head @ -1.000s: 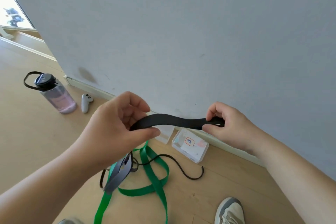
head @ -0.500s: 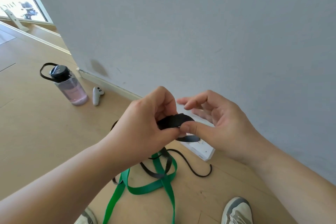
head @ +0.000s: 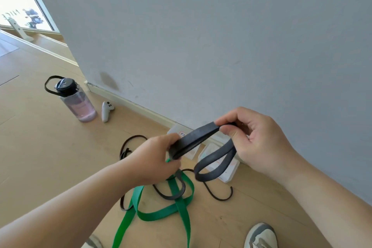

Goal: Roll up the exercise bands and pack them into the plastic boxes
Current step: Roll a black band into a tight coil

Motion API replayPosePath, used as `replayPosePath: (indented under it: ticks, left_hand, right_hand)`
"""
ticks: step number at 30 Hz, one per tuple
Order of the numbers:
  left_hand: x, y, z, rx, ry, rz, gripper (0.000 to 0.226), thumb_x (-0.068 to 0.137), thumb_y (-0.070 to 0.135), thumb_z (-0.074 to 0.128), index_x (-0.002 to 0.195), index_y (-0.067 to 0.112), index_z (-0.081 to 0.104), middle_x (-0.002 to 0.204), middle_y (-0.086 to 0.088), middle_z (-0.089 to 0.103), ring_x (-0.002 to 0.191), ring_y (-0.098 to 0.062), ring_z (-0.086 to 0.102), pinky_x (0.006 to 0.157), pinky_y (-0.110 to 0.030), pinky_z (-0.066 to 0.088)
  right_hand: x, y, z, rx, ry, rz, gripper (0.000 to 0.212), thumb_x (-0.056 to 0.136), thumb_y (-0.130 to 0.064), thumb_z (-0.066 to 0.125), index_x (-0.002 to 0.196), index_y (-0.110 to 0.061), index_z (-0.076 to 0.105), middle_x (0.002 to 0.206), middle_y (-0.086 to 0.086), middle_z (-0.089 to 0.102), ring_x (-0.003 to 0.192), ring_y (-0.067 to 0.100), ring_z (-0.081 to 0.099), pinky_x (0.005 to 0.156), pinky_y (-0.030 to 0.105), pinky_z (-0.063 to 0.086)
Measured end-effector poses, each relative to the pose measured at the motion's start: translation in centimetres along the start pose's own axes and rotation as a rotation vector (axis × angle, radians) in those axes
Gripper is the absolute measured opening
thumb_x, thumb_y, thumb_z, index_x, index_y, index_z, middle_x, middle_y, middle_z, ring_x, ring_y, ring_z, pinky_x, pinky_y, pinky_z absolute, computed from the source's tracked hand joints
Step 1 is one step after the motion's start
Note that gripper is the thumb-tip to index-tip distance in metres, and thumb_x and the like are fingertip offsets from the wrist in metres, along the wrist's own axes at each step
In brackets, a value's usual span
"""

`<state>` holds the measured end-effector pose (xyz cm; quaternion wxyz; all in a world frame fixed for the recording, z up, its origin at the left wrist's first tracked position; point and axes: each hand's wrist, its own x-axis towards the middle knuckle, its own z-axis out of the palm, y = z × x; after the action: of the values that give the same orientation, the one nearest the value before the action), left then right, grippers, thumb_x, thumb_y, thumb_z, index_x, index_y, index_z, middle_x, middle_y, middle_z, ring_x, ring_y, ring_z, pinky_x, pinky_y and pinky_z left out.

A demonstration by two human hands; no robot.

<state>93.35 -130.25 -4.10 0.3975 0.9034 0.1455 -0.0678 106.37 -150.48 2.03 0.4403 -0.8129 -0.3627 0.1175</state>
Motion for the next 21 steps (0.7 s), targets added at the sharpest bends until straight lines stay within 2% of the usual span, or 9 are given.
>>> replayPosePath:
  ticks: [4, 7, 10, 11, 13, 15, 17, 19, 21]
  left_hand:
    - [-0.6, 2.0, -2.6, -0.130, 0.294, 0.040, 0.037, 0.081, 0.019, 0.074, 0.107, 0.040, 0.058, 0.087, 0.011, 0.071, 0.085, -0.009, 0.069, 0.089, -0.038, 0.058]
    - [-2.3, 5.6, -4.2, -0.257, 0.617, 0.177, 0.038, 0.079, 0.007, 0.082, 0.099, 0.032, 0.061, 0.088, 0.015, 0.073, 0.086, -0.009, 0.071, 0.085, -0.028, 0.059]
    - [-4.0, 8.1, -4.8, -0.262, 0.806, 0.389, 0.032, 0.079, 0.005, 0.085, 0.097, 0.022, 0.065, 0.090, 0.012, 0.074, 0.087, -0.015, 0.074, 0.081, -0.025, 0.058]
    - [-4.1, 8.1, -4.8, -0.239, 0.793, 0.399, 0.030, 0.079, 0.008, 0.086, 0.096, 0.021, 0.065, 0.090, 0.012, 0.074, 0.086, -0.014, 0.074, 0.079, -0.025, 0.059]
    - [-3.6, 7.4, -4.6, -0.246, 0.671, 0.322, 0.027, 0.080, 0.014, 0.087, 0.093, 0.024, 0.066, 0.087, 0.013, 0.075, 0.082, -0.012, 0.074, 0.079, -0.029, 0.061]
    - [-3.2, 6.9, -4.1, -0.264, 0.579, 0.283, 0.027, 0.080, 0.014, 0.086, 0.089, 0.027, 0.065, 0.085, 0.011, 0.076, 0.082, -0.012, 0.075, 0.078, -0.033, 0.062]
    - [-3.2, 6.9, -3.4, -0.241, 0.530, 0.336, 0.032, 0.080, 0.011, 0.085, 0.087, 0.029, 0.060, 0.082, 0.009, 0.075, 0.079, -0.013, 0.075, 0.075, -0.034, 0.061]
    - [-3.2, 7.0, -2.9, -0.198, 0.514, 0.362, 0.036, 0.079, 0.011, 0.083, 0.086, 0.032, 0.054, 0.078, 0.007, 0.072, 0.071, -0.019, 0.072, 0.067, -0.040, 0.060]
    - [-3.1, 6.8, -2.9, -0.200, 0.519, 0.340, 0.039, 0.078, 0.011, 0.081, 0.085, 0.033, 0.049, 0.085, 0.006, 0.072, 0.067, -0.021, 0.071, 0.063, -0.043, 0.059]
  right_hand:
    - [0.2, 1.9, -1.3, -0.075, -0.026, 0.131, 0.025, 0.100, -0.010, 0.061, 0.095, -0.034, 0.067, 0.092, -0.018, 0.070, 0.085, 0.002, 0.066, 0.073, 0.012, 0.049]
    - [0.3, 1.4, -1.7, 0.004, -0.040, 0.156, 0.027, 0.101, -0.015, 0.061, 0.095, -0.041, 0.059, 0.089, -0.025, 0.066, 0.072, -0.001, 0.061, 0.071, 0.018, 0.046]
    - [0.1, -0.3, -1.5, 0.090, -0.063, 0.105, 0.025, 0.100, -0.014, 0.063, 0.092, -0.036, 0.054, 0.095, -0.013, 0.068, 0.090, 0.011, 0.067, 0.075, 0.027, 0.053]
    - [0.0, -0.8, -1.4, 0.130, -0.075, 0.104, 0.022, 0.098, -0.012, 0.065, 0.094, -0.031, 0.054, 0.100, -0.007, 0.070, 0.100, 0.016, 0.068, 0.085, 0.034, 0.056]
    - [-0.1, -1.5, -1.0, 0.250, -0.100, 0.109, 0.024, 0.094, -0.006, 0.069, 0.097, -0.021, 0.051, 0.111, -0.002, 0.073, 0.116, 0.013, 0.067, 0.106, 0.040, 0.050]
    - [-0.2, -2.0, -0.5, 0.374, -0.129, 0.086, 0.029, 0.086, -0.007, 0.074, 0.096, -0.020, 0.049, 0.125, -0.003, 0.071, 0.128, 0.010, 0.062, 0.113, 0.038, 0.044]
    - [-0.5, -2.4, 0.2, 0.407, -0.153, 0.058, 0.034, 0.083, -0.012, 0.079, 0.100, -0.022, 0.051, 0.127, -0.003, 0.071, 0.129, 0.012, 0.062, 0.111, 0.036, 0.044]
    - [-0.6, -2.7, 0.9, 0.369, -0.157, 0.030, 0.036, 0.085, -0.009, 0.082, 0.108, -0.025, 0.059, 0.115, -0.001, 0.075, 0.117, 0.015, 0.069, 0.103, 0.034, 0.051]
    - [-0.5, -2.9, 1.2, 0.326, -0.125, 0.023, 0.033, 0.085, -0.005, 0.080, 0.110, -0.024, 0.069, 0.102, -0.002, 0.078, 0.101, 0.015, 0.074, 0.091, 0.030, 0.057]
